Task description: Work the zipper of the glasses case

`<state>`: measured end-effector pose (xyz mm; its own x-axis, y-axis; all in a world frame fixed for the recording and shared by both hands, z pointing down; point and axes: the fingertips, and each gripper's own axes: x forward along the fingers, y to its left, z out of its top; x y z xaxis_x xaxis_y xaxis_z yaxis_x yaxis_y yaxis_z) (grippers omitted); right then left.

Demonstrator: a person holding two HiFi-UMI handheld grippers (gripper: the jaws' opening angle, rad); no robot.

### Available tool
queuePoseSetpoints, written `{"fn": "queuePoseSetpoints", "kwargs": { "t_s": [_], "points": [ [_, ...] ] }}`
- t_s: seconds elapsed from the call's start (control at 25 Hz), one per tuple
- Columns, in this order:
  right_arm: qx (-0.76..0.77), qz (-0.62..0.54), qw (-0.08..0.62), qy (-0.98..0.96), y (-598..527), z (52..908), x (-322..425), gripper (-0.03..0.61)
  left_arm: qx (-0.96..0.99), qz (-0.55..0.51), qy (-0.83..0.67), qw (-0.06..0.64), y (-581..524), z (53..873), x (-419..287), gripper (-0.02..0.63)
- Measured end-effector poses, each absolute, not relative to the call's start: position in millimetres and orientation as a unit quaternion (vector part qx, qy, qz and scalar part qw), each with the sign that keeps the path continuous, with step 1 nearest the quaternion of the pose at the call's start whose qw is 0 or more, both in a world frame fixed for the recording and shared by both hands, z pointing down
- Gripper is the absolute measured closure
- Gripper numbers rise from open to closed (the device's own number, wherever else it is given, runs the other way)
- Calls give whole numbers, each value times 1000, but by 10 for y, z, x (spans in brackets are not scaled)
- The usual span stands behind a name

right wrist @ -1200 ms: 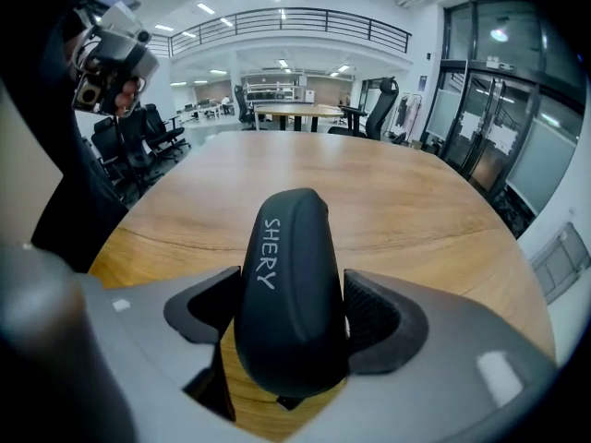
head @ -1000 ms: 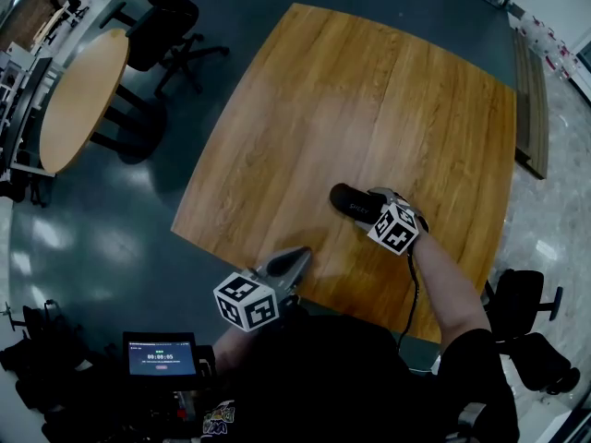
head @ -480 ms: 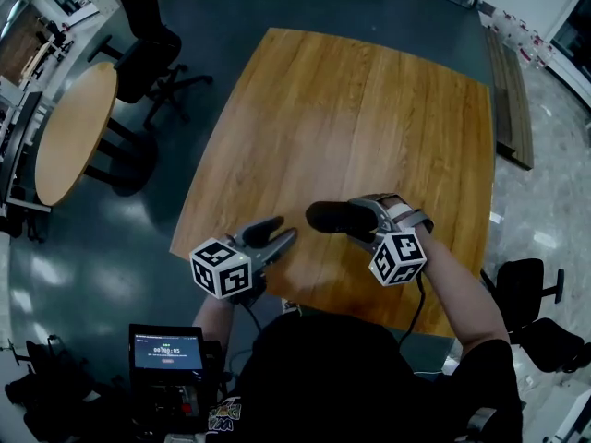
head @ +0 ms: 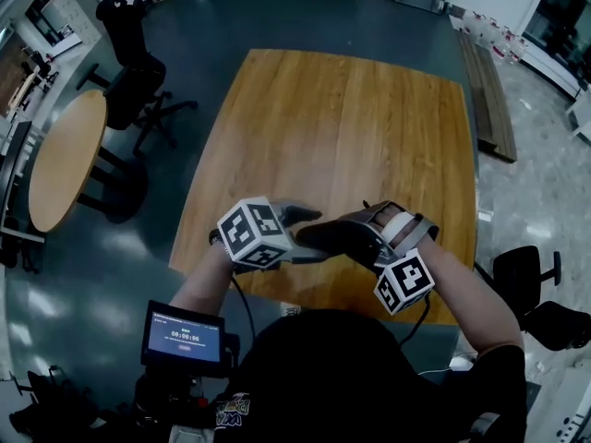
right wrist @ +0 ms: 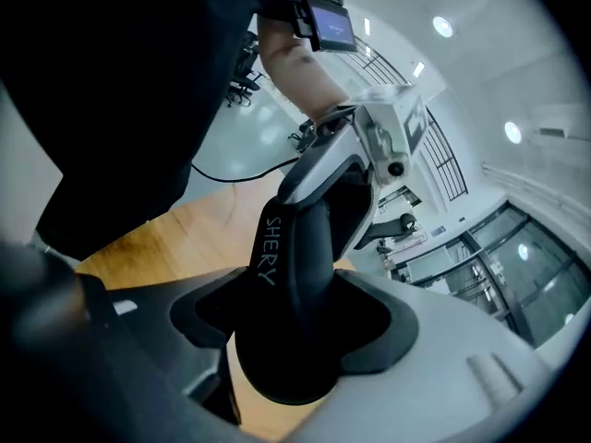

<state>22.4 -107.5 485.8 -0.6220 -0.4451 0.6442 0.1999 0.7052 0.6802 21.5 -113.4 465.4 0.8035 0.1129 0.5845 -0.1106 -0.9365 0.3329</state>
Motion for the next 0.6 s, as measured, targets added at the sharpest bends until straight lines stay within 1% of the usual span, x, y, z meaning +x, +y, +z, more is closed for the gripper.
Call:
{"fn": "queuePoseSetpoints", "kwargs": {
  "t_s": [0.08,0.2,0.32,0.44,0.56,0.6],
  "points": [
    [67,-392,431,-810,-995,4807,185,284,925,330,40,182,-961,4699,304,278],
    [52,-414,441,-795,-908,4762,151,284,920,341,69,182,-796,4739,347,304],
    [51,-420,435,-795,-859,4705,135,278,927,316,73,191,-752,4684,336,313],
    [68,-426,411,-803,-862,4599,103,265,939,251,63,225,-792,4533,314,331],
    [122,-419,361,-825,-951,4374,77,258,942,153,38,296,-967,4359,218,344],
    [148,-412,339,-832,-990,4269,86,247,939,114,33,324,-1026,4294,173,345]
  ]
}}
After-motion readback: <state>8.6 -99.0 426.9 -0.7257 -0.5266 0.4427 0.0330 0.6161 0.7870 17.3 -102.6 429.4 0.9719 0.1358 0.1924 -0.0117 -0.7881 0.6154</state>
